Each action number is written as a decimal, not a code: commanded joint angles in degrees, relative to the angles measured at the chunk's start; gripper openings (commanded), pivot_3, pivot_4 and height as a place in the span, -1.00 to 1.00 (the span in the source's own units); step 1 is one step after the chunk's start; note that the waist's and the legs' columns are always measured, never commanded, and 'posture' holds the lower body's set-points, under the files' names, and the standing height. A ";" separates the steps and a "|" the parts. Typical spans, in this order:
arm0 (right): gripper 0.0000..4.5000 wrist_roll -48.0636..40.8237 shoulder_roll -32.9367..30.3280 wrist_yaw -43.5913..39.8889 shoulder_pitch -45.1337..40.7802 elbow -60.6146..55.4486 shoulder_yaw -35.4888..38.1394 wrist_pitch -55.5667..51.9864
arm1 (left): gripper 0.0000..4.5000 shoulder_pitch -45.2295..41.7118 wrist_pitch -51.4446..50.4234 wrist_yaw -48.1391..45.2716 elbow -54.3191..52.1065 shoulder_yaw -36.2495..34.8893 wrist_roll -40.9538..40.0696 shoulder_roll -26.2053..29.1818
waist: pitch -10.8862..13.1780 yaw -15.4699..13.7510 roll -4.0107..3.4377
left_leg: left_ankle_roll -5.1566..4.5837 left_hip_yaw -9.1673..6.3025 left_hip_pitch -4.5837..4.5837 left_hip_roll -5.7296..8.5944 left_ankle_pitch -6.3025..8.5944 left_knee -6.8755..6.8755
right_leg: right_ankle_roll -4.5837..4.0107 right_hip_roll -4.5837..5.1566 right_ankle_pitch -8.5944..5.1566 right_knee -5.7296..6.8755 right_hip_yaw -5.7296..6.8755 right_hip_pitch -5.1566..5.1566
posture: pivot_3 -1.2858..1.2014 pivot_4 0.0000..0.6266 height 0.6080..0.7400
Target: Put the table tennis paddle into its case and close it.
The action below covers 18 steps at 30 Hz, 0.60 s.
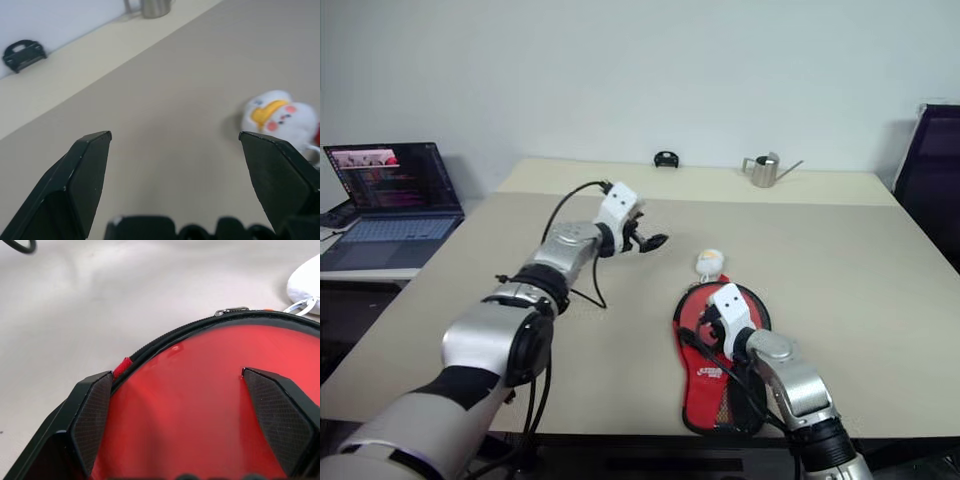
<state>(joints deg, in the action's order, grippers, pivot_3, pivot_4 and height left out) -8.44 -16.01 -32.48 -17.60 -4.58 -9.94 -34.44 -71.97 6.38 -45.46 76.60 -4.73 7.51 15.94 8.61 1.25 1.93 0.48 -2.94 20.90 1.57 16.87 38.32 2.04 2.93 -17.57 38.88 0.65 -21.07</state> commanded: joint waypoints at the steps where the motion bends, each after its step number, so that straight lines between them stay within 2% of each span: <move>1: 1.00 -0.83 -2.73 -1.34 2.64 3.82 0.84 -4.37 | 0.98 2.04 2.07 -8.16 -4.76 -1.38 -4.12 1.27 | 0.00 -0.08 0.01 | 0.00 0.01 0.01 0.01 0.00 -0.02 | 0.00 0.02 0.00 -0.01 0.00 0.00 | 0.03 -0.52 1.00; 3: 1.00 -1.82 -4.19 -2.87 2.22 3.52 1.55 -4.20 | 0.98 4.73 2.04 -12.81 -8.34 -1.26 -6.19 1.15 | 0.01 -0.18 0.02 | 0.00 0.02 0.12 0.04 0.00 -0.06 | -0.01 0.04 0.00 -0.02 -0.02 0.02 | 0.03 -0.52 1.00; 6: 1.00 -4.40 -6.07 -5.30 1.25 0.79 3.09 -4.80 | 0.98 14.39 -2.82 -24.30 -24.36 -0.04 -12.01 1.93 | 0.05 -0.09 -0.05 | 0.00 0.02 0.31 0.04 0.00 -0.11 | -0.03 0.07 -0.01 -0.03 -0.04 -0.05 | 0.03 -0.52 1.00; 9: 1.00 -6.89 -7.70 -7.55 0.33 -0.82 4.53 -5.05 | 0.98 21.62 -8.63 -25.53 -38.29 2.03 -14.61 2.03 | 0.09 0.13 -0.10 | 0.06 -0.02 0.55 0.00 -0.04 -0.15 | -0.14 0.07 -0.07 -0.03 -0.05 -0.32 | 0.03 -0.52 1.00; 13: 1.00 -11.78 -9.77 -9.72 0.25 -6.15 7.59 -8.21 | 0.98 28.17 -13.79 -24.82 -51.34 4.56 -16.16 2.46 | 0.19 0.05 -0.23 | 0.10 -0.08 0.98 -0.02 -0.07 -0.12 | -0.15 0.07 -0.07 -0.02 -0.03 -0.68 | 0.03 -0.52 1.00; 18: 1.00 -18.21 -14.69 -11.98 1.91 -13.31 12.45 -14.37 | 0.98 30.88 -16.47 -24.15 -58.34 7.42 -16.82 2.58 | 0.60 -0.30 -0.70 | 0.08 -0.07 1.04 0.00 -0.06 -0.13 | -0.15 0.09 -0.07 -0.12 -0.03 -0.69 | 0.03 -0.52 1.00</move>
<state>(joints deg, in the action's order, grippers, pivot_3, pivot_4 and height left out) -23.94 -29.37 -43.43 -15.85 -14.03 -0.51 -47.23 -40.98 -9.68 -69.95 21.70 2.11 -7.94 18.21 9.21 0.95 1.23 0.56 -3.01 21.94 1.57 16.81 38.19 1.89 3.02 -17.64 38.76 0.62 -21.76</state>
